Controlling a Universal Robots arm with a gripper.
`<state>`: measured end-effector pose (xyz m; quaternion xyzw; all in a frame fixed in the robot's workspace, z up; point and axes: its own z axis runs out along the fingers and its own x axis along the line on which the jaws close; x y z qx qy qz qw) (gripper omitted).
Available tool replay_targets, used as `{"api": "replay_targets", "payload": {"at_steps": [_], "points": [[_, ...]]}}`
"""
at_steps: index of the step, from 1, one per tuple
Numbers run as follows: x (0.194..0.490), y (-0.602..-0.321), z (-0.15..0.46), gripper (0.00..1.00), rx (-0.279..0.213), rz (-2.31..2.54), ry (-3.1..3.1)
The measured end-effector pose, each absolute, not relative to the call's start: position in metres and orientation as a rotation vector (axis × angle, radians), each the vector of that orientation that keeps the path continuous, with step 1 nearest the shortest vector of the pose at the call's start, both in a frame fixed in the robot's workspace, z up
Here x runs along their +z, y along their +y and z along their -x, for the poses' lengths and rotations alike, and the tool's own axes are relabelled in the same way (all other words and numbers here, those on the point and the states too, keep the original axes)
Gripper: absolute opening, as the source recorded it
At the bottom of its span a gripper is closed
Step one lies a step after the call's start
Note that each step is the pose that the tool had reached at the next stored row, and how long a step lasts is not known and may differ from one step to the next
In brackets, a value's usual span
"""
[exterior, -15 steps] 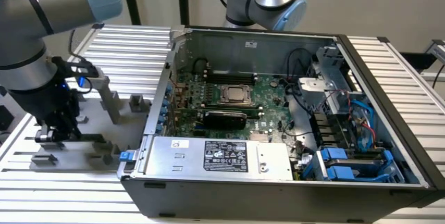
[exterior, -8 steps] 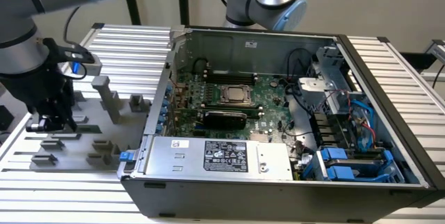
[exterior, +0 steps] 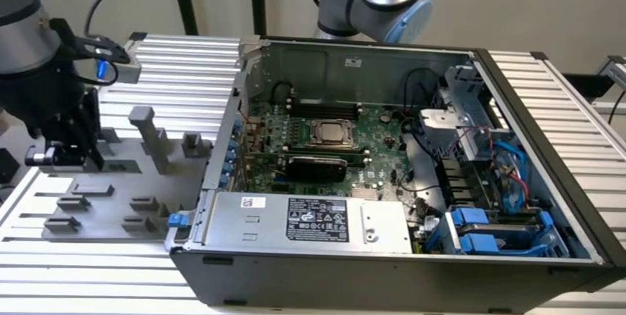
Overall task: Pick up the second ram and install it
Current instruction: 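Pick up the second ram and move it above second insertion slot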
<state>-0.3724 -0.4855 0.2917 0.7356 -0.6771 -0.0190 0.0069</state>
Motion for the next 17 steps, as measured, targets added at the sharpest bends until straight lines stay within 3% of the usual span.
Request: {"api": "replay_targets", "payload": {"at_steps": [17], "points": [[0.369, -0.486, 0.337, 0.14, -0.061, -2.3, -2.117]]}}
